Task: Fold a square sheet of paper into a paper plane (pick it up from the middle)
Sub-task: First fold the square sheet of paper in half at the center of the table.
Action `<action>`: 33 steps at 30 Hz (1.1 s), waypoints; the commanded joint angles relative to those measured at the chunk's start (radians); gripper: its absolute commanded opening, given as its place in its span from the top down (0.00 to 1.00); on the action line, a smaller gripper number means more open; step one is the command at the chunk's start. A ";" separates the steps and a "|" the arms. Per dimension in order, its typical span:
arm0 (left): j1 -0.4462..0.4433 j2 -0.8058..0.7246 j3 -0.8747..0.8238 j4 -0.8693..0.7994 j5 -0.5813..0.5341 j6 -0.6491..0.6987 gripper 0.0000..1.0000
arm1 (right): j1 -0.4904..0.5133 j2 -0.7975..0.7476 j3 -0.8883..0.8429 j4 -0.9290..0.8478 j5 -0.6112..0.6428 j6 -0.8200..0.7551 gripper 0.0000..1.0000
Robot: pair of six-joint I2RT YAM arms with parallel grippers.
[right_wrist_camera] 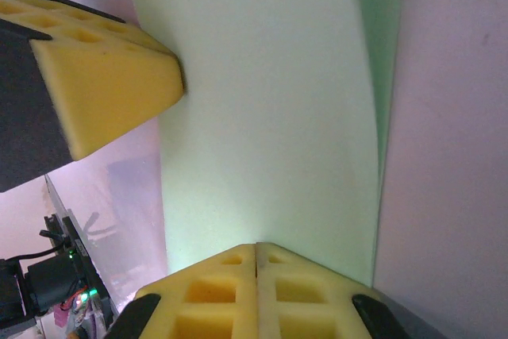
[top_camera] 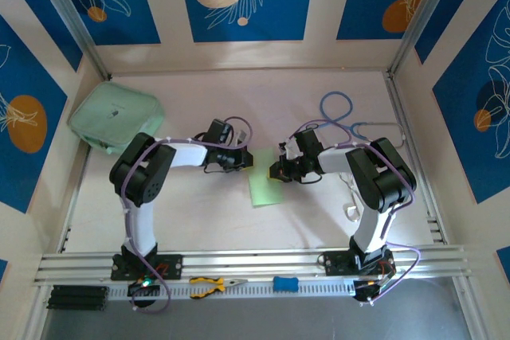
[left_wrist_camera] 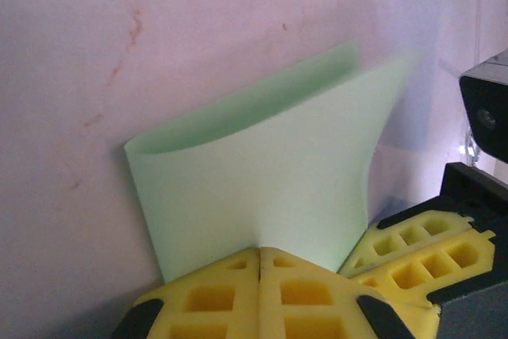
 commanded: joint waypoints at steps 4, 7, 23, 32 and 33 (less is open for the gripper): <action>0.032 0.025 -0.009 -0.062 -0.054 0.008 1.00 | -0.003 0.027 -0.040 -0.110 0.068 -0.024 1.00; 0.032 0.015 0.022 -0.061 -0.010 -0.005 1.00 | -0.003 0.028 -0.039 -0.109 0.070 -0.024 1.00; 0.047 0.102 0.099 -0.161 -0.010 0.065 0.99 | -0.009 0.021 -0.044 -0.111 0.069 -0.026 1.00; 0.098 0.078 0.068 -0.100 -0.081 -0.039 0.98 | -0.016 0.015 -0.049 -0.110 0.062 -0.029 1.00; 0.100 0.077 0.075 -0.110 -0.094 -0.041 0.98 | -0.016 0.015 -0.049 -0.109 0.062 -0.029 1.00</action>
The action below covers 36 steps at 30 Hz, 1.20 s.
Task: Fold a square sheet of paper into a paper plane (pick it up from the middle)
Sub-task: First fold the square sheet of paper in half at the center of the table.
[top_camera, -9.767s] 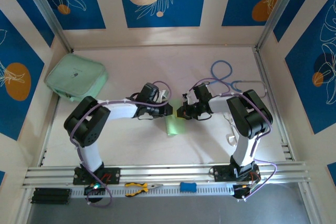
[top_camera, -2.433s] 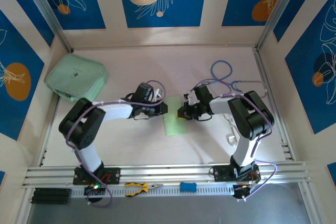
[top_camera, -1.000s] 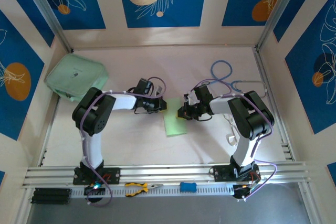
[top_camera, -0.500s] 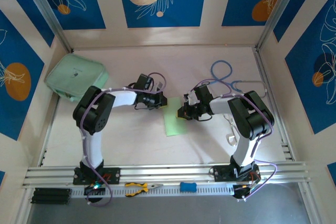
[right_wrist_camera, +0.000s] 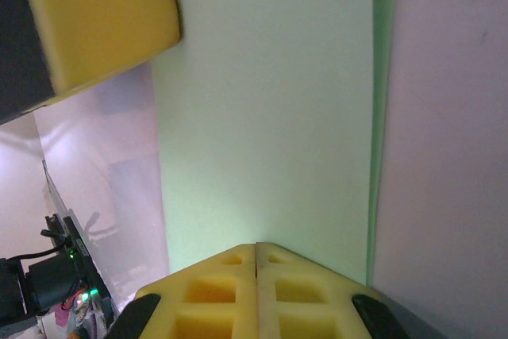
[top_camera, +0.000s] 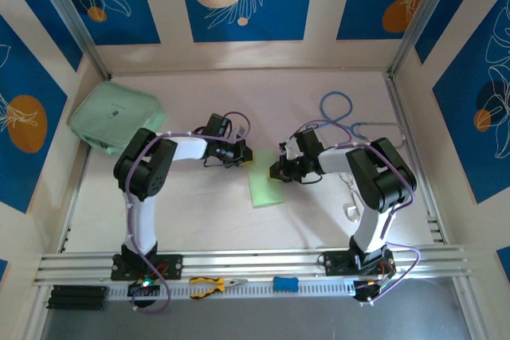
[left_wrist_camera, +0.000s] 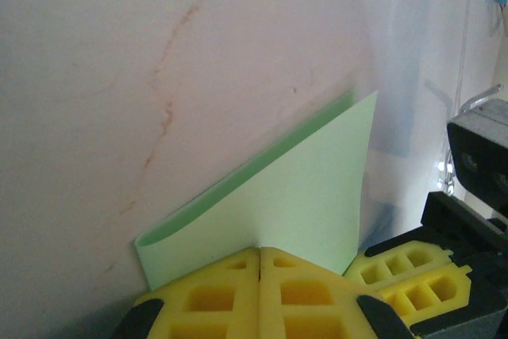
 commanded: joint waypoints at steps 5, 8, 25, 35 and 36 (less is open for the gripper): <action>0.068 0.025 0.027 -0.115 -0.201 -0.036 0.97 | -0.015 0.010 -0.052 -0.111 0.062 -0.026 1.00; 0.071 0.022 0.038 -0.136 -0.237 -0.047 0.98 | -0.019 0.007 -0.055 -0.104 0.055 -0.029 1.00; 0.087 0.035 0.082 -0.187 -0.322 -0.115 0.96 | -0.022 0.006 -0.063 -0.088 0.036 -0.031 1.00; 0.087 -0.001 0.096 -0.181 -0.342 -0.144 0.94 | -0.021 0.004 -0.071 -0.067 0.010 -0.031 1.00; 0.087 -0.001 0.099 -0.180 -0.341 -0.145 0.94 | -0.021 0.004 -0.070 -0.066 0.005 -0.031 1.00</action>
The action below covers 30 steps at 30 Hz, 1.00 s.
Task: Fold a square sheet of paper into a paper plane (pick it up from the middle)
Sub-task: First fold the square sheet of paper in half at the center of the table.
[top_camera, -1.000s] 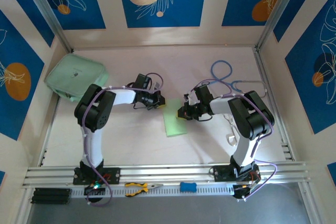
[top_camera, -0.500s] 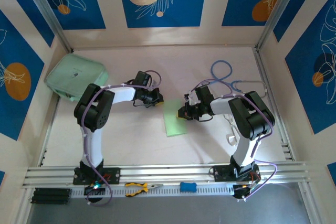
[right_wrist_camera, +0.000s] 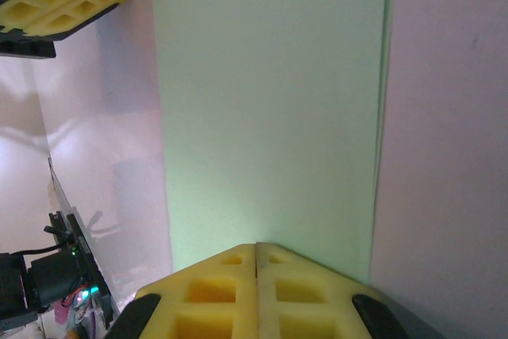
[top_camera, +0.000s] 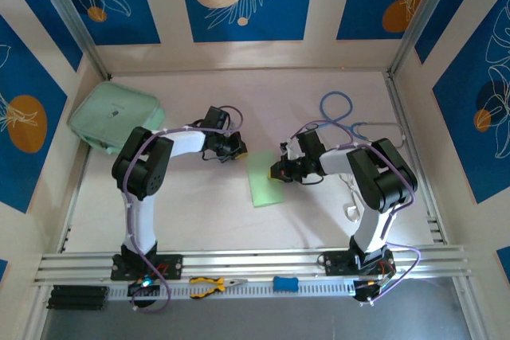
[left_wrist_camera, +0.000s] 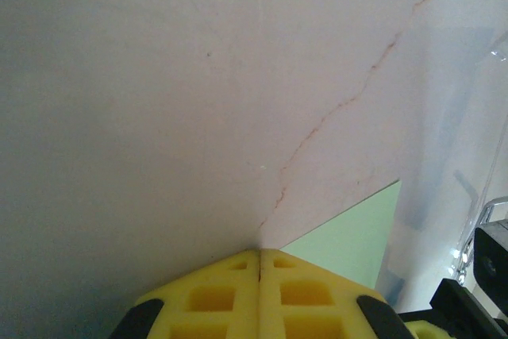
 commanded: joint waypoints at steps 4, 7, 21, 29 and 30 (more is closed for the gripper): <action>0.061 -0.014 0.009 -0.011 -0.140 -0.007 0.91 | -0.007 0.010 -0.054 -0.083 -0.013 -0.019 1.00; 0.061 -0.032 0.011 -0.005 -0.126 -0.006 0.90 | -0.006 0.011 -0.056 -0.076 -0.025 -0.019 1.00; 0.011 -0.224 -0.087 0.044 -0.041 0.050 0.88 | 0.037 -0.091 -0.068 -0.024 -0.070 0.079 0.96; -0.090 -0.282 -0.178 0.097 0.011 0.140 0.86 | -0.027 -0.368 -0.060 -0.182 -0.019 0.114 0.61; -0.096 -0.276 -0.182 0.108 0.012 0.139 0.86 | -0.039 -0.396 -0.068 -0.215 0.006 0.124 0.61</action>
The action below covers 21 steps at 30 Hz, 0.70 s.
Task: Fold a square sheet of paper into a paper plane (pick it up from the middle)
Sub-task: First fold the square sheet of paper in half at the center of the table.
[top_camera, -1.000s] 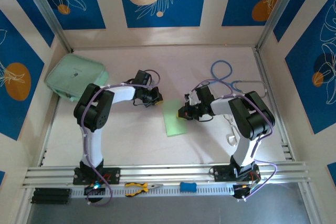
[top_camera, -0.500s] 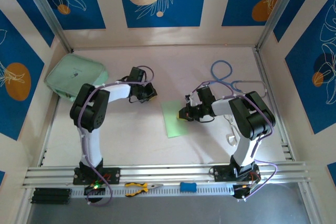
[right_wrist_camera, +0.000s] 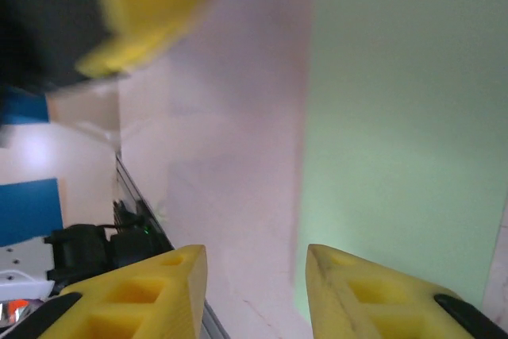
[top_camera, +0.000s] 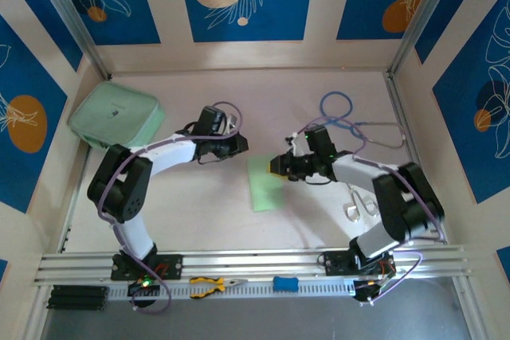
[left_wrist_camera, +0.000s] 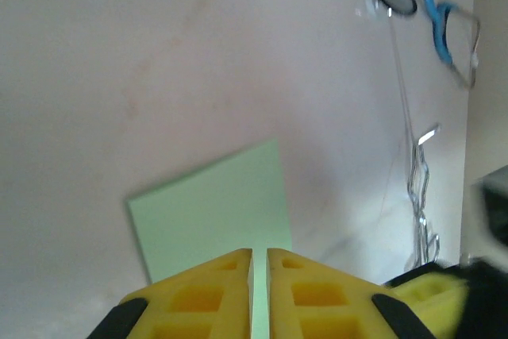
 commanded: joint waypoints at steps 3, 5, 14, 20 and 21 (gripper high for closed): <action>-0.032 0.032 -0.010 0.050 0.044 0.038 0.86 | -0.053 -0.127 -0.052 -0.180 0.061 0.049 0.61; -0.038 0.067 0.011 0.048 0.045 0.037 0.86 | -0.051 -0.147 -0.085 -0.192 0.066 0.079 0.61; -0.037 0.147 0.055 0.012 0.041 0.090 0.84 | 0.043 -0.164 -0.168 -0.149 0.076 0.166 0.61; -0.032 0.197 0.077 0.003 0.050 0.110 0.83 | 0.055 -0.134 -0.163 -0.144 0.063 0.177 0.58; -0.028 0.202 0.077 0.003 0.051 0.110 0.84 | 0.058 -0.126 -0.159 -0.145 0.056 0.176 0.58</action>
